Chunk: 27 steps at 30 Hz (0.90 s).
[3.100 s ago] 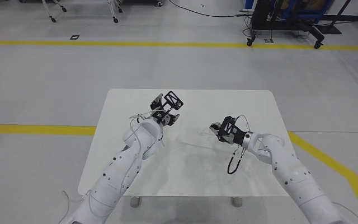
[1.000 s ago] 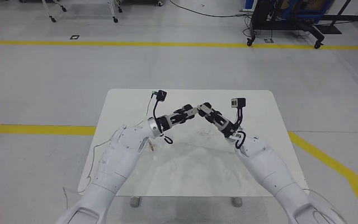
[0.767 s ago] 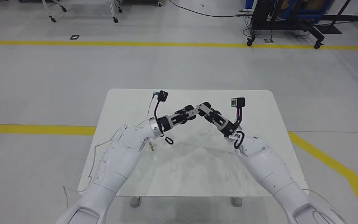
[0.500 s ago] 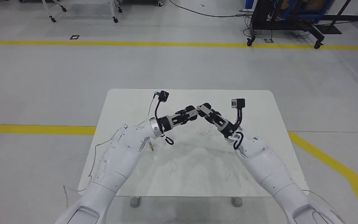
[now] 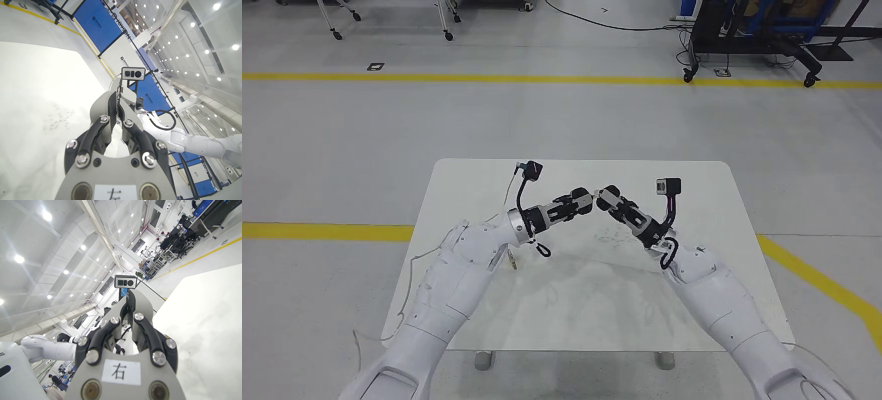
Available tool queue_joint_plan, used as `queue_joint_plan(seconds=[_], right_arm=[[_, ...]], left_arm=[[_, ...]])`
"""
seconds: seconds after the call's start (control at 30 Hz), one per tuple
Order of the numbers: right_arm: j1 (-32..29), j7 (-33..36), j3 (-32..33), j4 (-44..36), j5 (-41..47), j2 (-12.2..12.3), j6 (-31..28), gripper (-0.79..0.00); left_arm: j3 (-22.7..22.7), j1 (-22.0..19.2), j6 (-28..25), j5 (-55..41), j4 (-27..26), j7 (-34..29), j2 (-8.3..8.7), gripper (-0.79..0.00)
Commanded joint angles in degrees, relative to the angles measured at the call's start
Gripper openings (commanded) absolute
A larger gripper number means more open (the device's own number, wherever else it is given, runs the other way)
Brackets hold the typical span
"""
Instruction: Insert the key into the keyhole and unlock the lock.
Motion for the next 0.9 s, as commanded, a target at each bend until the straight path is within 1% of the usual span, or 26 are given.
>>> queue_joint_plan(seconds=[0.0,0.37,0.43,0.5,0.6,0.67,0.73,0.8,0.87], right_arm=[[0.01,-0.02,-0.01,0.01,-0.01,0.00,-0.01,0.000],[0.01,-0.02,-0.01,0.01,-0.01,0.00,-0.01,0.000],[0.01,-0.02,-0.01,0.01,-0.01,0.00,-0.01,0.000],[0.21,-0.55,0.77,0.45,-2.49,0.19,0.86,0.000],[2.39,3.87,2.76,3.23,-7.44,1.15,-0.67,0.000],[3.96,9.05,4.06,4.98,-8.86,1.99,-2.92,0.000],[5.60,15.91,5.13,6.46,-10.70,3.08,-5.56,0.000],[6.72,20.85,6.00,7.21,-10.15,3.93,-6.56,0.000],[7.28,22.68,5.35,5.69,-10.86,4.74,-5.42,-0.006]], left_arm=[[-0.27,0.27,-1.58,-2.97,-0.10,-1.20,0.05,-0.785],[-0.38,0.29,-1.81,-3.46,-0.02,-1.39,0.07,-0.785],[-0.27,0.57,0.01,-1.58,-0.68,-1.07,0.22,-0.785],[-0.79,1.10,1.72,-2.12,-1.12,-0.89,0.40,-0.785],[-2.09,1.01,2.02,-0.45,-1.79,-3.74,1.14,-0.785],[-2.70,0.77,2.17,2.19,-2.37,-6.46,1.73,-0.785],[-2.40,0.58,1.59,4.90,-3.47,-10.34,2.22,-0.785],[-1.90,0.54,0.16,4.28,-4.17,-14.21,2.49,-0.785],[-1.33,0.12,-1.12,3.43,-4.34,-18.38,2.75,-0.785]])
